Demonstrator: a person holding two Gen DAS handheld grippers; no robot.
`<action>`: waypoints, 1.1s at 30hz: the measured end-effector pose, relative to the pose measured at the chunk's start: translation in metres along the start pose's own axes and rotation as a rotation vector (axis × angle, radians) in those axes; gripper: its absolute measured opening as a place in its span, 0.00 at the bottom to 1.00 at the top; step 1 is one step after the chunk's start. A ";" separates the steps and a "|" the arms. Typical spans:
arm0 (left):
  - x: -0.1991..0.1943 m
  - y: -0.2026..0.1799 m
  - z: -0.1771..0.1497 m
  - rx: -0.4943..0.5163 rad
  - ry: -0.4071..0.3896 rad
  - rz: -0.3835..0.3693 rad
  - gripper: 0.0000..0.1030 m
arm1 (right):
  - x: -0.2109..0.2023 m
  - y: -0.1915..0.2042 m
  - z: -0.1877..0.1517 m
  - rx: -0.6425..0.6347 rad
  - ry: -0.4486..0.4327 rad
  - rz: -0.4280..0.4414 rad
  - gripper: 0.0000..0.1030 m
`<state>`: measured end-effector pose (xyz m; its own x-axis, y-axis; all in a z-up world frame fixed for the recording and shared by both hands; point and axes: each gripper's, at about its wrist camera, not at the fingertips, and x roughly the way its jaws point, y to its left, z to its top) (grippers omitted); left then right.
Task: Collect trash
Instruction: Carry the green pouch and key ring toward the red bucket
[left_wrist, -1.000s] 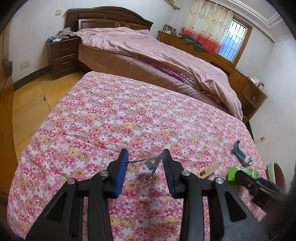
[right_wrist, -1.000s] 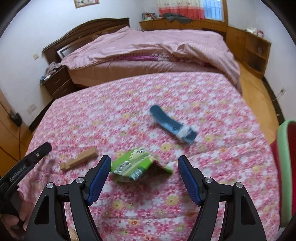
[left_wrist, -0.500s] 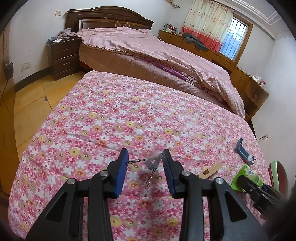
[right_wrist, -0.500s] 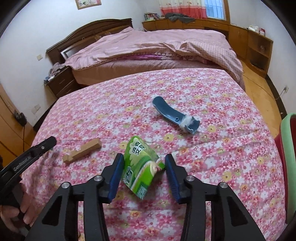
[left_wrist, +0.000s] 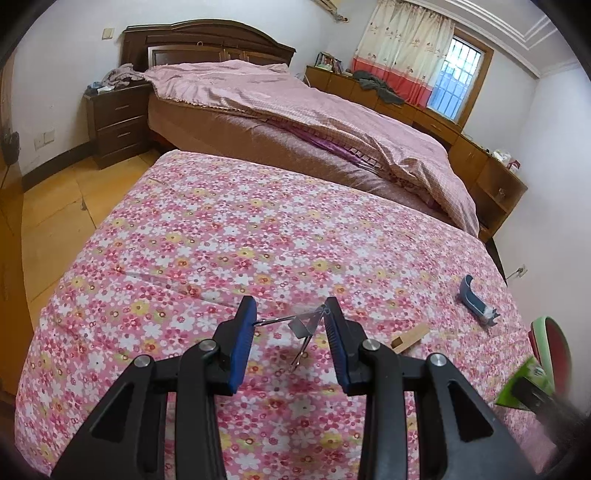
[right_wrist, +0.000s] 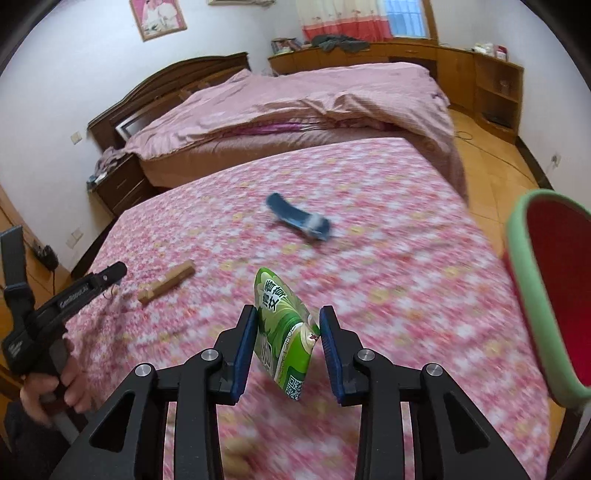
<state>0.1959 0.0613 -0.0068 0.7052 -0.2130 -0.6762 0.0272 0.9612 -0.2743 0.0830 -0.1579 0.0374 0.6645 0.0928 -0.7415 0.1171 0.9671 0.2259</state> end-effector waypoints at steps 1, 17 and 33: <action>0.000 -0.001 -0.001 0.004 0.000 0.000 0.37 | -0.005 -0.005 -0.003 0.015 -0.004 -0.005 0.34; -0.053 -0.057 -0.012 0.144 -0.016 -0.105 0.37 | -0.092 -0.099 -0.045 0.219 -0.095 -0.074 0.34; -0.072 -0.153 -0.050 0.245 0.092 -0.267 0.37 | -0.123 -0.159 -0.051 0.333 -0.170 -0.077 0.34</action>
<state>0.1057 -0.0789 0.0495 0.5837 -0.4662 -0.6648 0.3782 0.8806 -0.2855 -0.0545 -0.3106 0.0606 0.7543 -0.0451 -0.6550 0.3861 0.8374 0.3870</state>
